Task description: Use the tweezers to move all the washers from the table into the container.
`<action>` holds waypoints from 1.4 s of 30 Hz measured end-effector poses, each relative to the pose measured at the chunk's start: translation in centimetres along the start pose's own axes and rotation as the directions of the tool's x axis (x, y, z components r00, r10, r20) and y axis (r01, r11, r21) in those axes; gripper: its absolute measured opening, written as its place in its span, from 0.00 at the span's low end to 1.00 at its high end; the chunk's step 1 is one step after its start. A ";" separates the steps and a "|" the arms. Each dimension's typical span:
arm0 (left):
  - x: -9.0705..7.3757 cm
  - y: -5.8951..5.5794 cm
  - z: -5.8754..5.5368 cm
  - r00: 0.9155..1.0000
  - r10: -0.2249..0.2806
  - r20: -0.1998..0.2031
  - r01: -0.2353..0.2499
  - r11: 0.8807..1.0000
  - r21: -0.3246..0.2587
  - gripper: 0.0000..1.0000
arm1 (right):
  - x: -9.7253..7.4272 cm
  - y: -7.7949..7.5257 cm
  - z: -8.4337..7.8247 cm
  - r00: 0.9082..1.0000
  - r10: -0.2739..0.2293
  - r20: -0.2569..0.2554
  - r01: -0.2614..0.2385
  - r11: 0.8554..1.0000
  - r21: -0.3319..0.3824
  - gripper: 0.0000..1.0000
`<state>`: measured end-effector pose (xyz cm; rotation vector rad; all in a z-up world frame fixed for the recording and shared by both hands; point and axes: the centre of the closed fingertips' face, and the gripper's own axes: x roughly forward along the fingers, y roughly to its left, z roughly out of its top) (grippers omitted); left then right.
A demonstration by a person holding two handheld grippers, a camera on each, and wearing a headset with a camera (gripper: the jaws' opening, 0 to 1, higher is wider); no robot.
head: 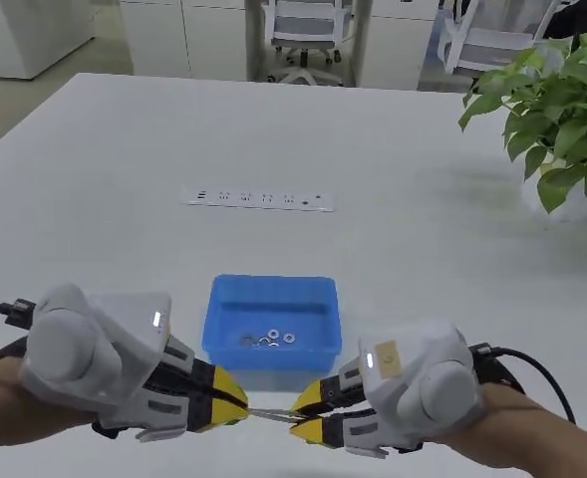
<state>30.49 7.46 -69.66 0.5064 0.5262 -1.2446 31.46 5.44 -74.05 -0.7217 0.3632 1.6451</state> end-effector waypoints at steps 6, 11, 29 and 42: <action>0.6 0.4 -1.7 0.999 0.005 -0.042 -0.005 1.000 0.000 0.04 | 0.1 -0.2 -0.1 1.000 -0.002 -0.005 0.002 1.000 -0.001 0.09; 1.1 0.9 -3.0 0.997 0.012 -0.073 -0.013 1.000 -0.007 0.05 | 0.6 -0.6 -0.4 1.000 -0.006 -0.012 0.006 1.000 -0.004 0.09; 3.6 2.3 -7.1 0.987 -0.010 -0.163 0.002 0.999 -0.047 0.05 | 3.3 -1.4 -2.6 0.998 0.014 -0.064 -0.011 0.999 0.045 0.10; 4.5 2.3 -9.1 0.977 -0.040 -0.209 0.021 0.995 -0.093 0.05 | 4.8 -1.4 -3.7 0.995 0.048 -0.088 -0.040 0.994 0.099 0.12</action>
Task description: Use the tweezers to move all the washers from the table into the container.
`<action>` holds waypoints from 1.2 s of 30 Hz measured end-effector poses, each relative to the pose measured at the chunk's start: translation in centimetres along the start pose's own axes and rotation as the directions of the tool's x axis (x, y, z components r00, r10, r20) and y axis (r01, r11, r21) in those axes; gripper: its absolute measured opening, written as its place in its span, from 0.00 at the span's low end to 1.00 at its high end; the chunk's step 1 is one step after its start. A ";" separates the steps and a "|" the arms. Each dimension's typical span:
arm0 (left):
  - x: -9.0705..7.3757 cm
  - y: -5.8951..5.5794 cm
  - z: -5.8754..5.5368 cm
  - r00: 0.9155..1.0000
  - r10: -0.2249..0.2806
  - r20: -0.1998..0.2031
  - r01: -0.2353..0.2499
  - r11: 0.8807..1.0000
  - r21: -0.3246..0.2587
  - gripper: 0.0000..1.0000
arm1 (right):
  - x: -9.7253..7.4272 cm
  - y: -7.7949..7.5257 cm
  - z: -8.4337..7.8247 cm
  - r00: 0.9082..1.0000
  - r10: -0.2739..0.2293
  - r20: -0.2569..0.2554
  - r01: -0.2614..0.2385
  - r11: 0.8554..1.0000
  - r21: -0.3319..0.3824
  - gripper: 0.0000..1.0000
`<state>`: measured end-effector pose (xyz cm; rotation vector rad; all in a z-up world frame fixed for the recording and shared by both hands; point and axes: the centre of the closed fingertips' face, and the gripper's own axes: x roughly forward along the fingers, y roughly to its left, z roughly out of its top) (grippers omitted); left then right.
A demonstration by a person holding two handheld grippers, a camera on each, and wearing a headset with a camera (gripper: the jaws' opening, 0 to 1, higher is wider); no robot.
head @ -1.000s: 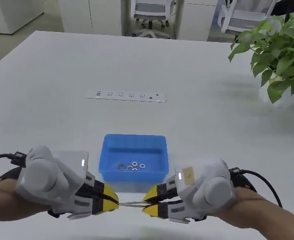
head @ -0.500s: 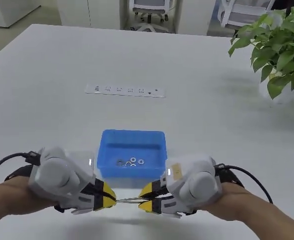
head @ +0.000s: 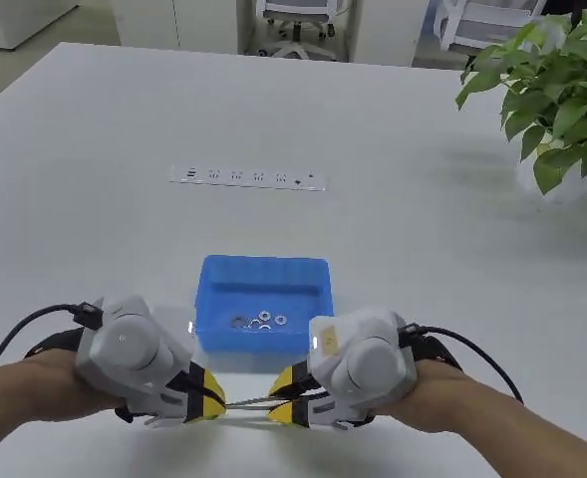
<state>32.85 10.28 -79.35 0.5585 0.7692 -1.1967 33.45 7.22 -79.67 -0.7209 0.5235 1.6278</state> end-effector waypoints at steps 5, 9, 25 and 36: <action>0.3 -0.2 -0.2 1.000 -0.012 -0.007 0.012 1.000 -0.013 0.05 | 0.3 0.3 -0.3 1.000 0.009 -0.009 -0.009 1.000 -0.004 0.12; 0.6 -0.3 -0.4 1.000 -0.017 -0.024 0.017 1.000 -0.013 0.05 | 0.5 0.4 -0.5 1.000 0.010 -0.014 -0.010 1.000 -0.003 0.12; 0.9 -0.2 -0.6 0.998 -0.033 -0.044 0.032 0.999 -0.025 0.05 | 0.7 0.4 -0.5 1.000 0.015 -0.014 -0.015 1.000 0.009 0.13; 0.9 -0.3 -0.6 0.998 -0.037 -0.043 0.036 0.999 -0.037 0.05 | 0.8 0.4 -0.5 0.999 0.024 -0.024 -0.024 1.000 -0.001 0.16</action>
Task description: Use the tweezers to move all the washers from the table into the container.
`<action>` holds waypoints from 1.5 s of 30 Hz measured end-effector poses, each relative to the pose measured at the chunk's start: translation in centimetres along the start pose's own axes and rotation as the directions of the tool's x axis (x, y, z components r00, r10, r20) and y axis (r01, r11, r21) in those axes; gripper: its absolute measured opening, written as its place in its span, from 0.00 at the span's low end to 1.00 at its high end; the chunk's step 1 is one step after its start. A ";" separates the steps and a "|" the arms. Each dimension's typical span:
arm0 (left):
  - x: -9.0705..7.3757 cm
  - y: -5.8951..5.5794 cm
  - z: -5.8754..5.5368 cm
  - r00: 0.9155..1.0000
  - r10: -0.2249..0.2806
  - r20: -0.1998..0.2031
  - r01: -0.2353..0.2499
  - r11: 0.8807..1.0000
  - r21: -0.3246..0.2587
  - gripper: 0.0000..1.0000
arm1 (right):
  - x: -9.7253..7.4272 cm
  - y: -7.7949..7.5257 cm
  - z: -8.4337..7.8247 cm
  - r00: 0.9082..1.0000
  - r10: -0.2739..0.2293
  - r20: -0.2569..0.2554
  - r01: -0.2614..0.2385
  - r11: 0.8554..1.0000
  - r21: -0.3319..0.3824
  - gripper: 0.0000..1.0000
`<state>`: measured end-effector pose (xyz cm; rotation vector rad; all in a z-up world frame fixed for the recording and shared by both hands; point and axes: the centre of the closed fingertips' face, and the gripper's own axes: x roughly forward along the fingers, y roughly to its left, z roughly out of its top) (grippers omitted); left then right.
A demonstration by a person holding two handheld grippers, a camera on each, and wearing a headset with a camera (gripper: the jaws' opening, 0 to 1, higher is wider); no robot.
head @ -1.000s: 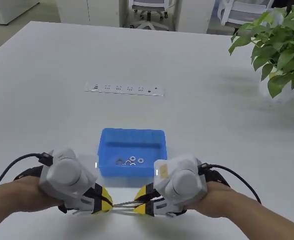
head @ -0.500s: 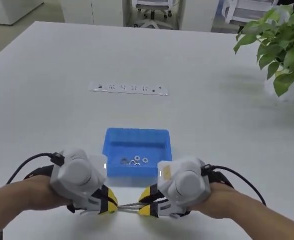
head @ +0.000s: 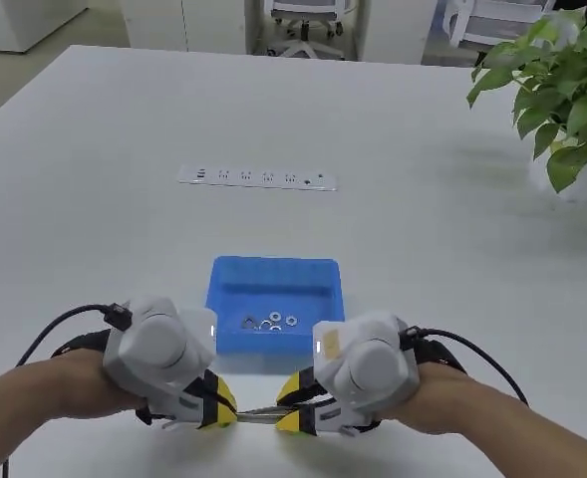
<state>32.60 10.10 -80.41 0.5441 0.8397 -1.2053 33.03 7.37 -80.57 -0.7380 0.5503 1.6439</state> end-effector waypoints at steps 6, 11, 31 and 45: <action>-0.1 -0.1 -0.1 1.000 0.003 -0.002 -0.003 1.000 -0.002 0.05 | -0.1 0.1 0.0 1.000 -0.009 -0.001 0.009 1.000 0.002 0.20; -0.6 0.0 -0.1 1.000 0.019 0.016 -0.019 1.000 -0.021 0.08 | -0.9 -0.3 0.6 0.999 -0.047 0.021 0.047 0.999 0.009 0.24; -5.8 1.8 2.6 0.954 0.195 0.228 -0.155 0.971 -0.181 0.35 | -6.7 -2.5 1.4 0.950 -0.286 0.126 0.260 0.947 0.191 0.50; -9.2 1.4 3.8 0.885 0.326 0.333 -0.252 0.936 -0.247 0.63 | -11.7 -3.3 0.1 0.883 -0.446 0.145 0.382 0.864 0.328 0.68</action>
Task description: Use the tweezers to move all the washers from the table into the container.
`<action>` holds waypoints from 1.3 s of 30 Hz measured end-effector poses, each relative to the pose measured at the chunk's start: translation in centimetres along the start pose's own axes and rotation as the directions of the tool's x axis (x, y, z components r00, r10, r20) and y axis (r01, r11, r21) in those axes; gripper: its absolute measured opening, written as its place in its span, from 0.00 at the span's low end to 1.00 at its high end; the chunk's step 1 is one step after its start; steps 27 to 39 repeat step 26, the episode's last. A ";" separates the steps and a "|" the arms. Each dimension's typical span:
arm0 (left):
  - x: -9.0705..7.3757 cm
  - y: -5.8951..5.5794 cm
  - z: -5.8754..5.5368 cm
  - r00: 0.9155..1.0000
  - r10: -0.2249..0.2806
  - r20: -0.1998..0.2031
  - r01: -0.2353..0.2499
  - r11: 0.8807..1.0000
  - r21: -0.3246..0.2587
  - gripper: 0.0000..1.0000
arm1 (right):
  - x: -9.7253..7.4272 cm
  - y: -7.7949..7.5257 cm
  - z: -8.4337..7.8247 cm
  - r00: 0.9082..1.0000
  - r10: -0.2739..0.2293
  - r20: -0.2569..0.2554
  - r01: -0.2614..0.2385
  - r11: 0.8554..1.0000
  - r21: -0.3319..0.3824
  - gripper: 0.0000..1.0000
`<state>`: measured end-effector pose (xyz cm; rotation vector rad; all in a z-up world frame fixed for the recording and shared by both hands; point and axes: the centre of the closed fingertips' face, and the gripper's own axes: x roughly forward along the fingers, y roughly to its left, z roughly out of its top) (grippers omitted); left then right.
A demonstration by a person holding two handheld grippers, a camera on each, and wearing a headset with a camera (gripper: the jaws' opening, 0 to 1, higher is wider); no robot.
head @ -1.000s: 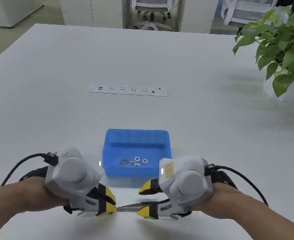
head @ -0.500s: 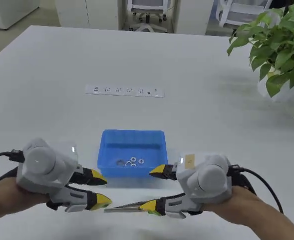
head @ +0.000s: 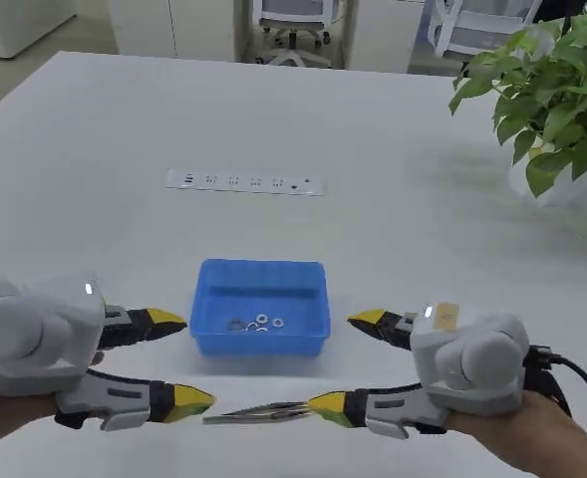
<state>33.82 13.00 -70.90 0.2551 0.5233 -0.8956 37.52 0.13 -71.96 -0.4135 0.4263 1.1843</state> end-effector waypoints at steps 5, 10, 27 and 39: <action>-1.0 -0.1 0.0 0.998 0.056 0.018 -0.055 0.997 -0.047 0.74 | -1.3 -0.5 0.0 0.999 -0.049 0.018 0.048 0.997 0.053 0.75; -1.8 -0.4 0.3 0.995 0.097 0.036 -0.094 0.993 -0.076 0.80 | -2.1 -0.6 0.1 0.995 -0.093 0.035 0.088 0.990 0.114 0.82; -3.1 -1.0 1.4 0.984 0.156 0.091 -0.145 0.982 -0.119 0.99 | -3.3 0.4 0.2 0.994 -0.101 0.041 0.094 0.985 0.147 1.00; -3.1 -1.0 1.4 0.984 0.156 0.091 -0.145 0.982 -0.119 0.99 | -3.3 0.4 0.2 0.994 -0.101 0.041 0.094 0.985 0.147 1.00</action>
